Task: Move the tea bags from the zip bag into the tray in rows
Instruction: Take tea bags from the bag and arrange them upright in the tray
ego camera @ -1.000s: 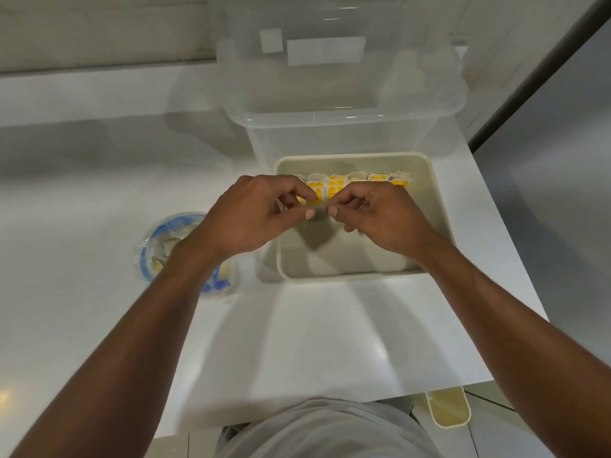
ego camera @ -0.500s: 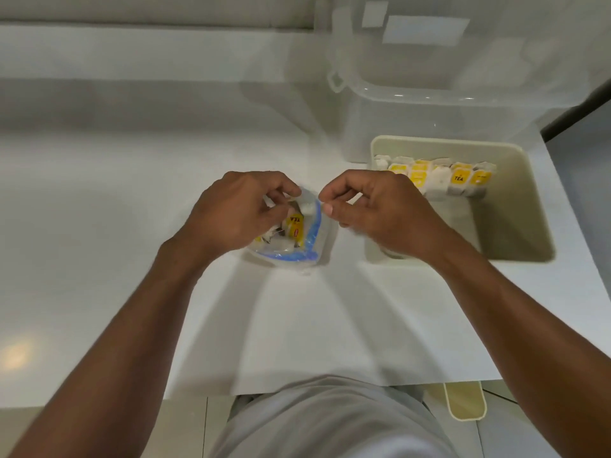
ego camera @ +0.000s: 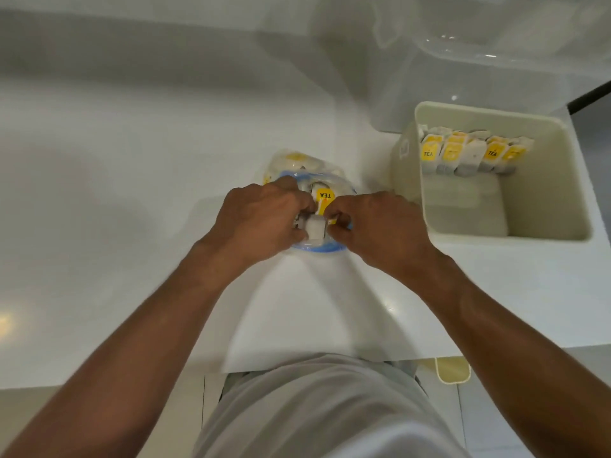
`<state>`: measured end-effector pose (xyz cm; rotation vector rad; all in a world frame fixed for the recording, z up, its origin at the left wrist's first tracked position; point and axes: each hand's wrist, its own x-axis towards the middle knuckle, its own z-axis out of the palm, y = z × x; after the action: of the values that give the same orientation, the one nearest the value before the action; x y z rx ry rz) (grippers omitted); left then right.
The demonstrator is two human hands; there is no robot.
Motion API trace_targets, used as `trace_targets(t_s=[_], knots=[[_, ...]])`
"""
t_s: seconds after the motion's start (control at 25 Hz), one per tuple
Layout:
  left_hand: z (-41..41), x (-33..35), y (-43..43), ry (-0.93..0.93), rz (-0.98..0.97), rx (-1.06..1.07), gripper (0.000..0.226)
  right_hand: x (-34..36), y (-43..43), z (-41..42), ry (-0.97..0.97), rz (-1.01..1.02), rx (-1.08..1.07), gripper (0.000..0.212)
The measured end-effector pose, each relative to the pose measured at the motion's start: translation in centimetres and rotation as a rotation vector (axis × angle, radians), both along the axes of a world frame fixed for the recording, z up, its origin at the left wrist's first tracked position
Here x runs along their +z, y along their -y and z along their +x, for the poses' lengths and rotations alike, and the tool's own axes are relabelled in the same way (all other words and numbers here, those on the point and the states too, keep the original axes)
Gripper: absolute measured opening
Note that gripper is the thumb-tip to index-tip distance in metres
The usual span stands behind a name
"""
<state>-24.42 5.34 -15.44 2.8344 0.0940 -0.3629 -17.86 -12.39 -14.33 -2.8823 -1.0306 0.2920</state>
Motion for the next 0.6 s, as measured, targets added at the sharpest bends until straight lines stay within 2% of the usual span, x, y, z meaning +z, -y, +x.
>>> trace_targets(t_s=[0.16,0.28,0.36,0.48,0.56,0.6], knots=[[-0.8,-0.1,0.8,-0.001,0.049,-0.022,0.03,-0.3,-0.1,-0.7,-0.049,-0.028,-0.027,0.029],[-1.2,-0.8,1.0,0.068,-0.036,0.033,0.023,-1.1,0.6,-1.3,-0.119,0.122,-0.083,0.027],[-1.3,-0.8,0.7,0.15,-0.251,0.182,0.019,-1.2,1.2,-1.5,-0.294,0.345,-0.22,0.023],[-0.9,-0.2,0.6,0.199,-0.72,0.46,0.017,0.0,1.9,-1.2,-0.695,0.694,-0.453,0.026],[-0.2,0.5,0.9,0.142,-0.948,0.519,0.018,0.9,2.0,-0.9,-0.794,0.8,-0.437,0.039],[0.1,0.7,1.0,0.101,-0.999,0.514,0.018,1.1,2.1,-0.7,-0.752,0.807,-0.36,0.048]])
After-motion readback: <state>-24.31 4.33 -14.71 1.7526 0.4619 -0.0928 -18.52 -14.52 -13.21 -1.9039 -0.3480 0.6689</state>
